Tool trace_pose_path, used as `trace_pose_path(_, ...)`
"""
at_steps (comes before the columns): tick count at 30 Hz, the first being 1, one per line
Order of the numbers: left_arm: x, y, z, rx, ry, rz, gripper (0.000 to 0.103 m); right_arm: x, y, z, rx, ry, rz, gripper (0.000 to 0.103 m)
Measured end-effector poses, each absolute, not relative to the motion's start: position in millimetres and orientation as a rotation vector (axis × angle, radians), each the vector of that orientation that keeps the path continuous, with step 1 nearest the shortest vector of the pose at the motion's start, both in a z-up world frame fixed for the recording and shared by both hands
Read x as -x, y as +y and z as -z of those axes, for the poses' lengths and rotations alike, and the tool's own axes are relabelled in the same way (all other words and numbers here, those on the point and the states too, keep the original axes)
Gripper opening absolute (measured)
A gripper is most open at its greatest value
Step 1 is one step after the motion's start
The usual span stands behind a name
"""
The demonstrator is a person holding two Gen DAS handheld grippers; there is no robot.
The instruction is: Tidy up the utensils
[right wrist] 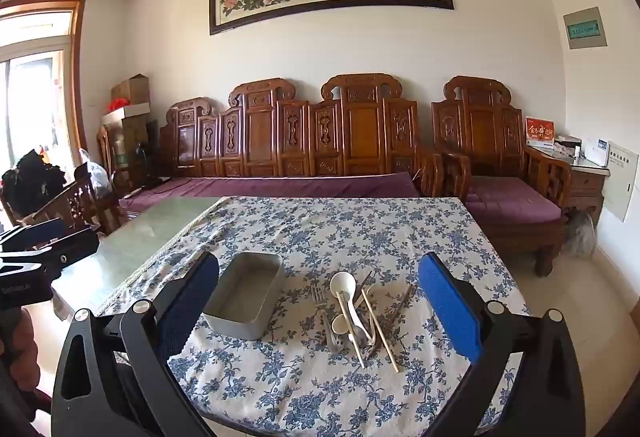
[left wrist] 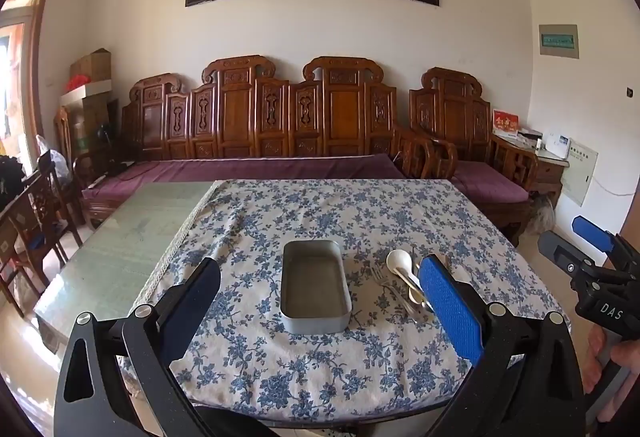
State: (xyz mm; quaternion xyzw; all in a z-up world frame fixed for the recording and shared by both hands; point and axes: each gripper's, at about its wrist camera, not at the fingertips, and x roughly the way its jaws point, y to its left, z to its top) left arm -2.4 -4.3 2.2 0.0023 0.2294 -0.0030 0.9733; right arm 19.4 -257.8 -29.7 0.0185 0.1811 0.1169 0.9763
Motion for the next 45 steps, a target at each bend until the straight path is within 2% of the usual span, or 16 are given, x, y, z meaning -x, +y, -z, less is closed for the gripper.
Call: trace_pose_path(45, 2.1, -2.6, -10.7, -0.005, 0.444, 0.008, 0.097, -15.8, -257.5, 25.8, -0.040, 0.353, -0.232, 0.101)
